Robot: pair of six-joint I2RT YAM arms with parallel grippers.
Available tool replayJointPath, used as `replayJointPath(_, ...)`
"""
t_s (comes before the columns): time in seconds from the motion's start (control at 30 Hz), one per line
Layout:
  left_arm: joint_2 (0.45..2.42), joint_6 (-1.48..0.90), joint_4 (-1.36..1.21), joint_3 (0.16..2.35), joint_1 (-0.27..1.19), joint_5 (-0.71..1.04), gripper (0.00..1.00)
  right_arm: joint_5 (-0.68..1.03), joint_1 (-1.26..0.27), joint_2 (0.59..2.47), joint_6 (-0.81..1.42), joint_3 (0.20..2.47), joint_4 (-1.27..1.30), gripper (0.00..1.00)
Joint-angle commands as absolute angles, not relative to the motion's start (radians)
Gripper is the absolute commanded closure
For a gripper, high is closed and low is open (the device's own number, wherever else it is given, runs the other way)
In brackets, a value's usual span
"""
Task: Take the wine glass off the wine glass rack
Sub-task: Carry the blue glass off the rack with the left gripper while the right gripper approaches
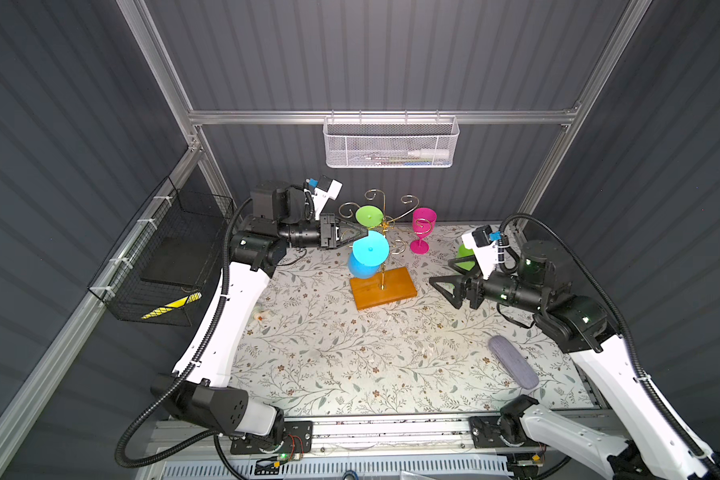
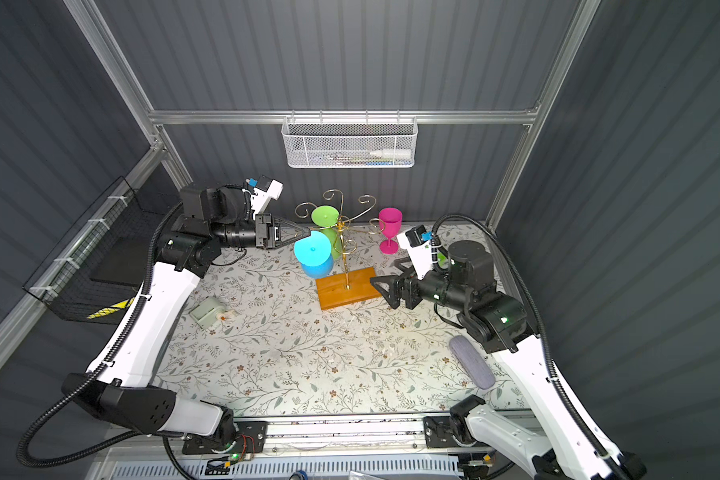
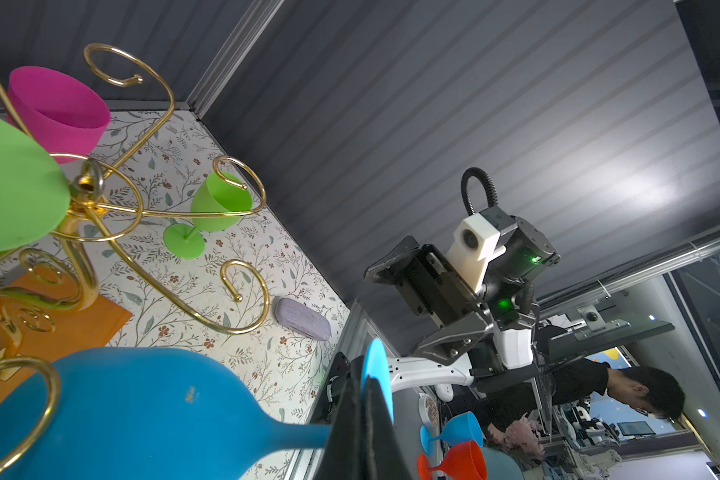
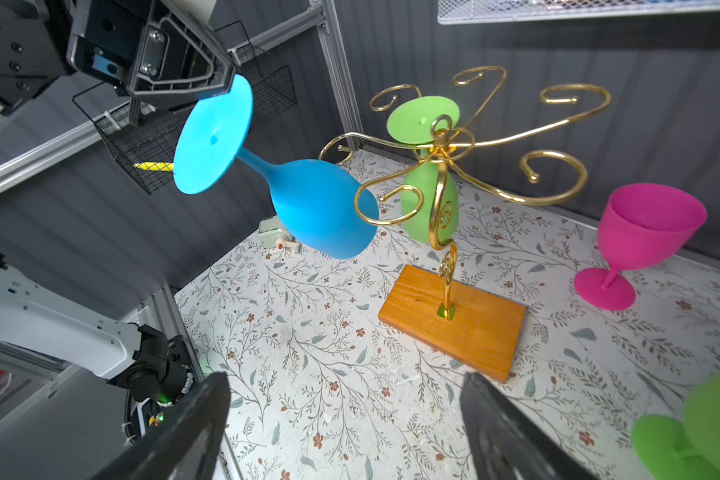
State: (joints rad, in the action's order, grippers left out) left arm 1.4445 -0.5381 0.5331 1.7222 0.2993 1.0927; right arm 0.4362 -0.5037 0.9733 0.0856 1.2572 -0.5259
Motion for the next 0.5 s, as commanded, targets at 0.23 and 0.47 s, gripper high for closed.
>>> replayJointPath(0.23, 1.347, -0.690, 0.406, 1.688, 0.287, 1.223, 1.00, 0.221, -0.718, 1.009, -0.169, 1.170, -0.203, 0.07)
replayJointPath(0.47, 1.309, -0.744, 0.366, 1.682, 0.285, 1.246, 1.00, 0.219, -0.804, 1.112, -0.255, 1.214, -0.072, 0.05)
